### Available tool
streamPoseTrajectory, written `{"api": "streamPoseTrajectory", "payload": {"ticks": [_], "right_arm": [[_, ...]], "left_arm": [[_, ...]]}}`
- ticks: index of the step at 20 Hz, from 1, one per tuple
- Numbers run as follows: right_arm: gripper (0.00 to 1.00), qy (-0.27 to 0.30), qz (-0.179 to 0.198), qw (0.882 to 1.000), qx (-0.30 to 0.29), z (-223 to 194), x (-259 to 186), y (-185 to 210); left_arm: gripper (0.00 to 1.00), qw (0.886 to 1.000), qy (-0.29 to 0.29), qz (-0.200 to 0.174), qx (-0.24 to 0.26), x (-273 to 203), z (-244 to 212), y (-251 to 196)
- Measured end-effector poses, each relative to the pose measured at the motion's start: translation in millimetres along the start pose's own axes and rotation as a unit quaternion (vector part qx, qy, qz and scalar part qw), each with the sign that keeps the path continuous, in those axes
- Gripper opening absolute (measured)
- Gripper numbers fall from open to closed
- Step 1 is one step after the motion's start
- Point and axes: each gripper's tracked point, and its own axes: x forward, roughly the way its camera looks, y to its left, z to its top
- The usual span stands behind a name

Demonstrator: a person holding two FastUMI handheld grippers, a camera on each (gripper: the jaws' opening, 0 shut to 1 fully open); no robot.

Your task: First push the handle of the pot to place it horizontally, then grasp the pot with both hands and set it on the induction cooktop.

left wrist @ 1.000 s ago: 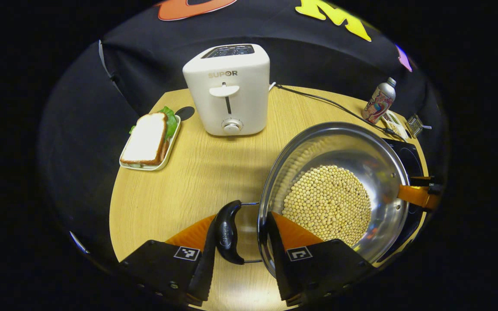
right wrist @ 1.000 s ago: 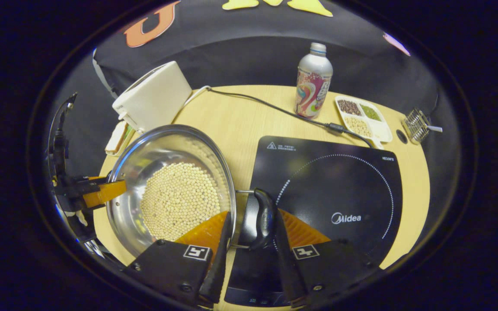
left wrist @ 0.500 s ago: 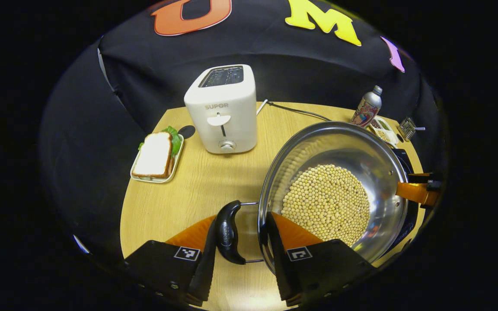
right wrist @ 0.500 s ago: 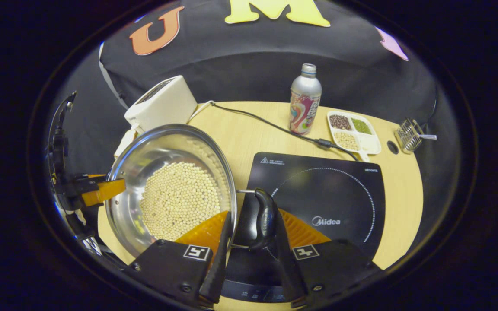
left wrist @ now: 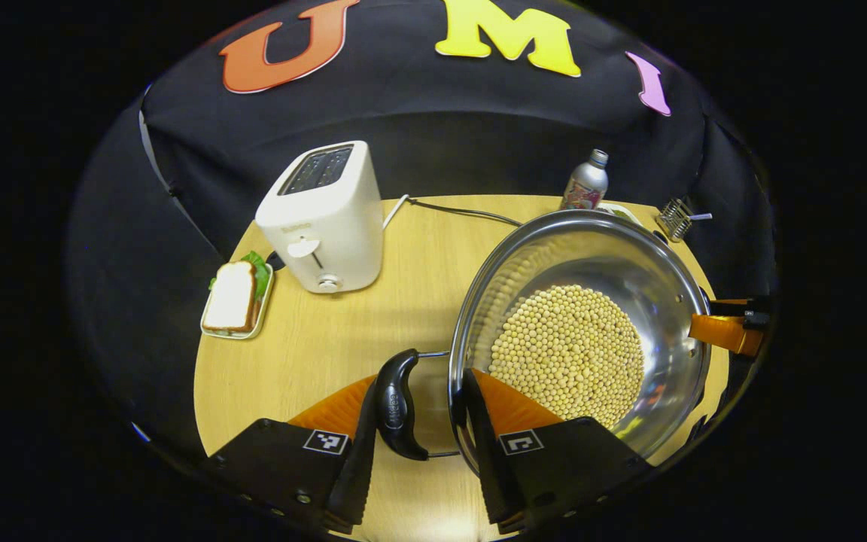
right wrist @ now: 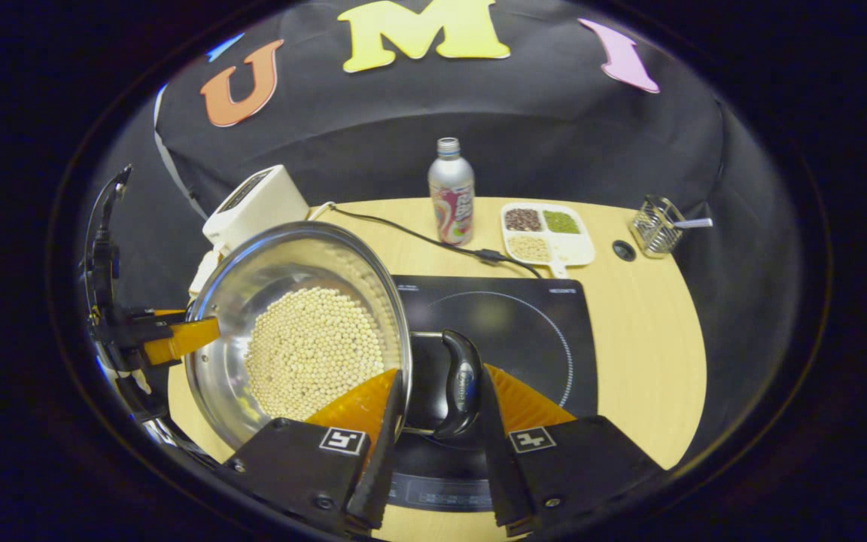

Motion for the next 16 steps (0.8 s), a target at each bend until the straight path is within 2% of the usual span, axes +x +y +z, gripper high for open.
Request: {"api": "streamPoseTrajectory", "payload": {"ticks": [1,3,8,16], "right_arm": [[0.55,-0.003,-0.004,1.0,0.006,-1.7,-5.5,-10.0],[0.53,-0.009,-0.012,1.0,0.015,-3.8,-16.3,-30.8],[0.53,-0.015,-0.031,0.999,0.025,-7.5,-31.9,-87.0],[0.53,0.01,-0.028,0.999,0.022,-7.6,-23.9,-159.5]], "left_arm": [[0.58,1.0,-0.002,-0.004,0.006,-1.0,2.5,-10.9],[0.58,1.0,-0.007,-0.012,0.015,-3.5,7.5,-32.3],[0.58,0.999,-0.004,-0.034,0.021,-0.2,14.5,-88.9],[0.58,0.999,0.008,-0.032,0.018,17.4,12.3,-152.9]]}}
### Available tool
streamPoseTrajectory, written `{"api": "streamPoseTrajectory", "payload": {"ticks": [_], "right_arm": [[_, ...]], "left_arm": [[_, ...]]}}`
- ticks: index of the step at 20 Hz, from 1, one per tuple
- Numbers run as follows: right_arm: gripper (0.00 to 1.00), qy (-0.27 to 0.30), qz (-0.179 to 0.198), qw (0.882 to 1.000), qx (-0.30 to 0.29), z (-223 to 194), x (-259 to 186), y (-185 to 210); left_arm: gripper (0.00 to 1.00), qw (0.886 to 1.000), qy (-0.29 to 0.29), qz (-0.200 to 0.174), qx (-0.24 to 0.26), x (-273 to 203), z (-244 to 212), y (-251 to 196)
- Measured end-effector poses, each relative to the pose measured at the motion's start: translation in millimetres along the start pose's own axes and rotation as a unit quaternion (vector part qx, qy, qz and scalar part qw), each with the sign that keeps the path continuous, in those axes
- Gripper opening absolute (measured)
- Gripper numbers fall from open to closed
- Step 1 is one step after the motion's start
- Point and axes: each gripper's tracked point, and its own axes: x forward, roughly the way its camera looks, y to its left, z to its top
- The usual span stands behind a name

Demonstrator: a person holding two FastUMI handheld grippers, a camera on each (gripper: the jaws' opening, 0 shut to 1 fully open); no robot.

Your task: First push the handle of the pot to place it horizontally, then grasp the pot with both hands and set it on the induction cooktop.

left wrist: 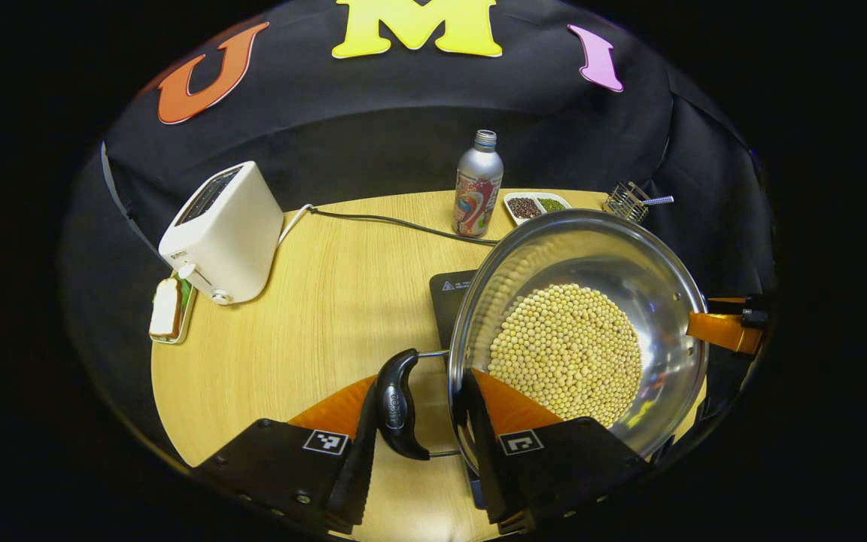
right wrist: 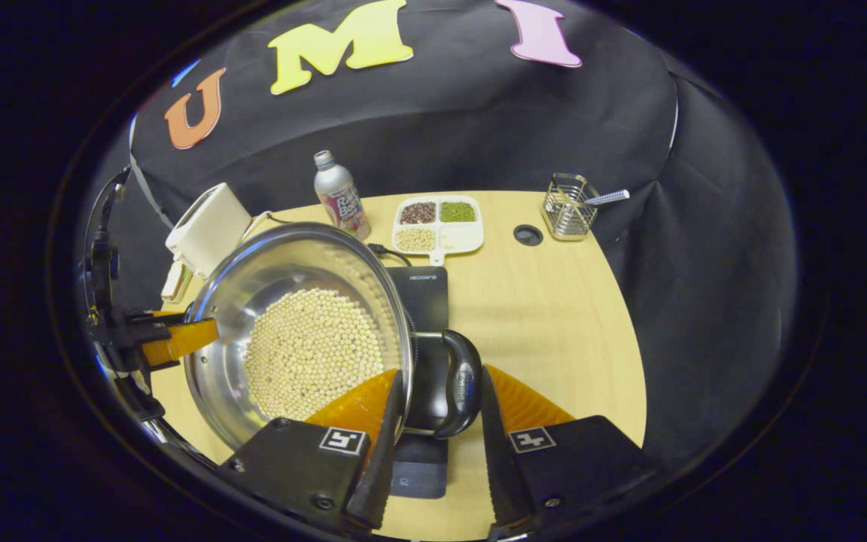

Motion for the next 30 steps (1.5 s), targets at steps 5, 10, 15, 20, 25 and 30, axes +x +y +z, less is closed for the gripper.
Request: {"api": "streamPoseTrajectory", "payload": {"ticks": [5,10,15,20,25,30], "right_arm": [[0.53,0.017,0.012,1.0,-0.018,6.6,19.3,-15.1],[0.53,0.036,0.022,0.999,-0.023,6.0,37.9,-16.7],[0.53,0.039,0.021,0.999,-0.031,8.2,46.9,-18.0],[0.54,0.04,0.024,0.998,-0.033,6.1,49.0,-19.9],[0.55,0.024,0.025,0.999,-0.025,6.8,47.3,-20.4],[0.64,-0.004,0.02,1.0,-0.021,9.6,46.1,-22.6]], "left_arm": [[0.58,1.0,0.014,0.011,-0.017,11.4,-2.8,-12.4],[0.58,0.999,0.029,0.022,-0.025,22.3,-7.7,-10.3],[0.58,0.999,0.031,0.024,-0.024,27.2,-8.6,-9.3],[0.58,0.999,0.026,0.023,-0.022,27.3,-9.2,-9.3],[0.47,0.999,0.022,0.023,-0.028,28.0,-9.5,-9.2],[0.62,0.999,-0.002,0.03,-0.027,22.0,-10.0,-7.3]]}}
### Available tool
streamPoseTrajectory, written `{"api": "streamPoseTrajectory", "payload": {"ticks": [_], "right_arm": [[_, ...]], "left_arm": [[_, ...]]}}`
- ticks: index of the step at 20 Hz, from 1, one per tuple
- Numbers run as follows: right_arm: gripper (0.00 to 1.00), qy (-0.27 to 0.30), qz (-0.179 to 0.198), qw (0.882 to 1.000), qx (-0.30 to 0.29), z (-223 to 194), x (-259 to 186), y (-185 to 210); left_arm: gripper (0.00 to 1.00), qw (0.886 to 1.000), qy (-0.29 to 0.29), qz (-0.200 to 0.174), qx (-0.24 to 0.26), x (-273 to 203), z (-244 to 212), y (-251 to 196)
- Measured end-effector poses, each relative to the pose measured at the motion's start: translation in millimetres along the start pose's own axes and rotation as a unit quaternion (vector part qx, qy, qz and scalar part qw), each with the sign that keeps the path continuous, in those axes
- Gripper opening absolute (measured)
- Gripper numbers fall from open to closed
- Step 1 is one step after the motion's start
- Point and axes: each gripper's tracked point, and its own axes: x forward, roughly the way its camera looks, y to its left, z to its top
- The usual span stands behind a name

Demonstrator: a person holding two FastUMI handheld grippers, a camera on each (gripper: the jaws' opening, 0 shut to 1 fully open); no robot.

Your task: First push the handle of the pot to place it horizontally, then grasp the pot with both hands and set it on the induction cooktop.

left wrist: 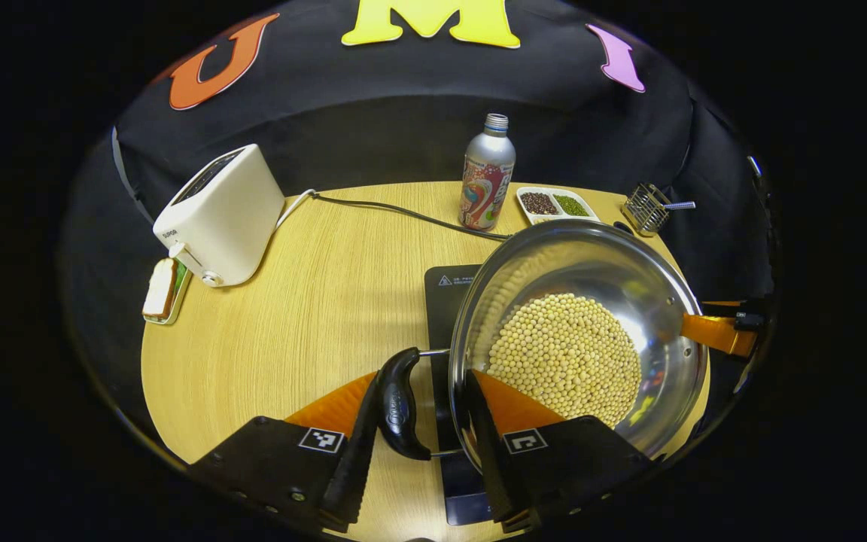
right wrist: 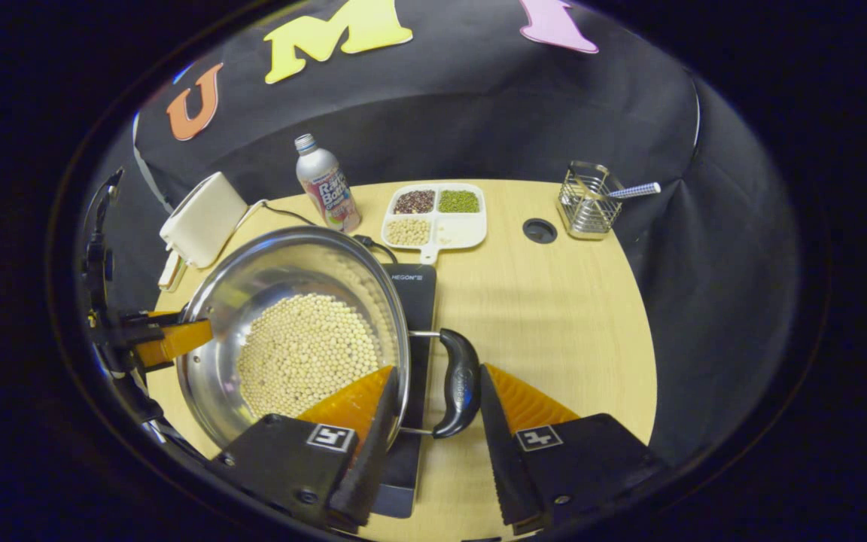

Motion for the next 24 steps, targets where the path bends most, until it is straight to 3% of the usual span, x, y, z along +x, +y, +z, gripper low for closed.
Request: {"api": "streamPoseTrajectory", "payload": {"ticks": [1,2,3,4,8,9,10,19,24], "right_arm": [[0.71,-0.022,-0.002,1.0,-0.004,6.1,-4.6,0.1],[0.69,-0.042,-0.008,0.999,-0.01,10.5,-10.1,0.0],[0.72,-0.063,-0.018,0.998,-0.023,14.3,-16.1,-2.3],[0.77,-0.086,-0.02,0.996,-0.035,19.9,-24.7,-0.4],[0.78,-0.147,-0.023,0.987,-0.066,20.9,-54.8,12.5],[0.8,-0.152,-0.025,0.985,-0.072,19.2,-58.8,15.2],[0.82,-0.153,-0.024,0.985,-0.073,17.6,-61.6,20.4],[0.82,-0.215,-0.025,0.973,-0.085,29.8,-126.1,51.7],[0.82,-0.282,-0.018,0.956,-0.076,58.7,-193.3,72.4]], "left_arm": [[0.65,1.0,-0.02,0.006,0.005,-4.8,4.9,2.5],[0.82,0.999,-0.042,0.019,0.012,-11.7,9.9,8.1],[0.8,0.998,-0.062,0.028,0.018,-19.3,15.0,10.8],[1.0,0.995,-0.085,0.041,0.022,-29.3,22.7,13.4],[0.97,0.985,-0.159,0.058,0.027,-65.1,40.3,15.7],[1.0,0.984,-0.164,0.057,0.028,-70.4,41.4,14.1],[0.97,0.983,-0.17,0.056,0.027,-75.1,41.1,11.8],[0.97,0.974,-0.221,0.053,0.021,-131.0,51.7,15.0],[0.97,0.951,-0.298,0.078,0.032,-197.0,81.1,34.8]]}}
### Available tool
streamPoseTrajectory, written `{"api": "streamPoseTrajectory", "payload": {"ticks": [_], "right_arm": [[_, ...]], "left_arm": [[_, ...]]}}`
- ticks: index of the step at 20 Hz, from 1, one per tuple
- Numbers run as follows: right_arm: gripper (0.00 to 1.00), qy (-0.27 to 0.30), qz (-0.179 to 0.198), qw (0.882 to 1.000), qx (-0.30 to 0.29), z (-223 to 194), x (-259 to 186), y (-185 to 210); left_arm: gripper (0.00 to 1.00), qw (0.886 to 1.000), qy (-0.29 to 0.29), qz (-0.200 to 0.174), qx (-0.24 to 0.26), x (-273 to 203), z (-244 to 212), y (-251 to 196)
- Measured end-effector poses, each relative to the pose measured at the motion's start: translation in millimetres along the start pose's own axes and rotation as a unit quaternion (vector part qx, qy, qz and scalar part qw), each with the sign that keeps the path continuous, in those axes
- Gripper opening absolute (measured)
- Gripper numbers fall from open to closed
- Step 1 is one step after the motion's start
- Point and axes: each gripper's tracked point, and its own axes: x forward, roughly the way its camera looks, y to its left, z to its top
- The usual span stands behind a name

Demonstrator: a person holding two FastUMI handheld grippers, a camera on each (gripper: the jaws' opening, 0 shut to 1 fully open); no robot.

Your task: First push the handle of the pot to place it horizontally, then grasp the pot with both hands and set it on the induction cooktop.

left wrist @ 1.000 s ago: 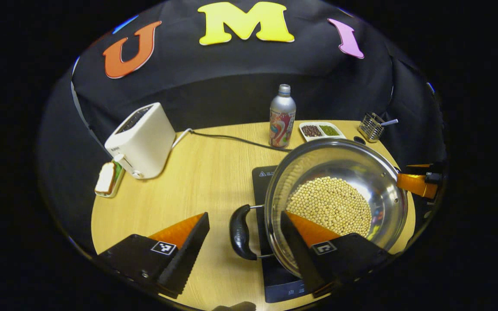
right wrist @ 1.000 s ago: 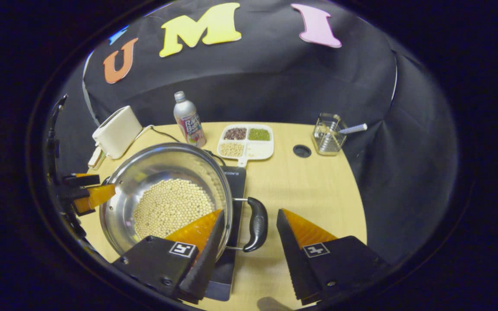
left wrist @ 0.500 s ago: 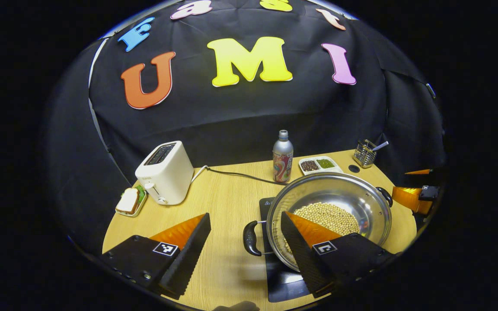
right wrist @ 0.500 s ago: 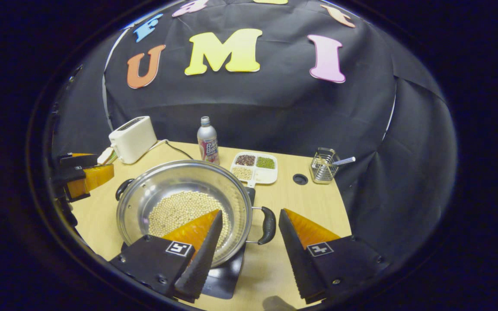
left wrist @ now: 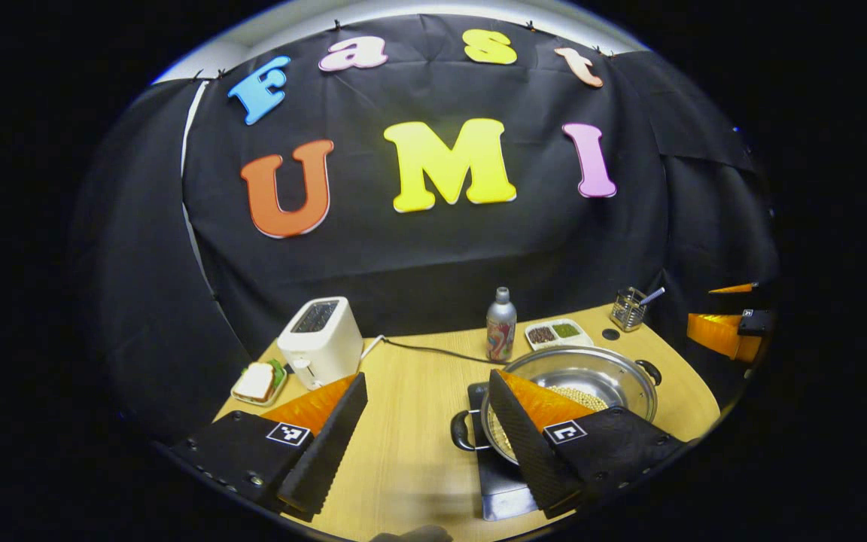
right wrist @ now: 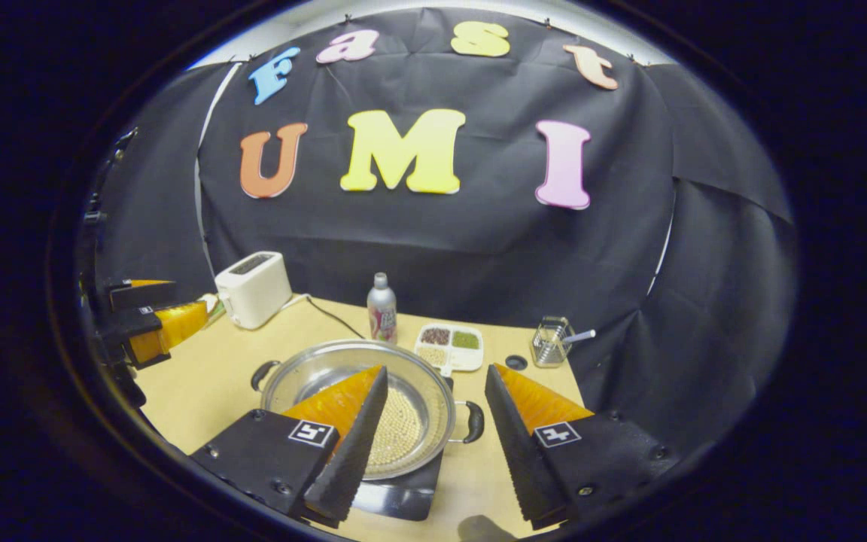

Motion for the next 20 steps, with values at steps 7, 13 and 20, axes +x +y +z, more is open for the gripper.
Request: {"api": "streamPoseTrajectory", "payload": {"ticks": [7,13,20], "right_arm": [[1.0,-0.115,-0.003,0.993,0.007,100.3,-70.9,15.5],[1.0,-0.19,0.005,0.981,0.031,155.2,-135.0,31.6],[1.0,-0.235,0.008,0.97,0.058,180.1,-185.1,33.9]], "left_arm": [[0.96,0.994,-0.105,0.019,0.001,-64.4,84.0,49.3],[0.96,0.986,-0.158,0.038,-0.028,-114.9,121.3,89.6],[0.96,0.982,-0.179,0.04,-0.047,-154.4,138.7,107.9]]}}
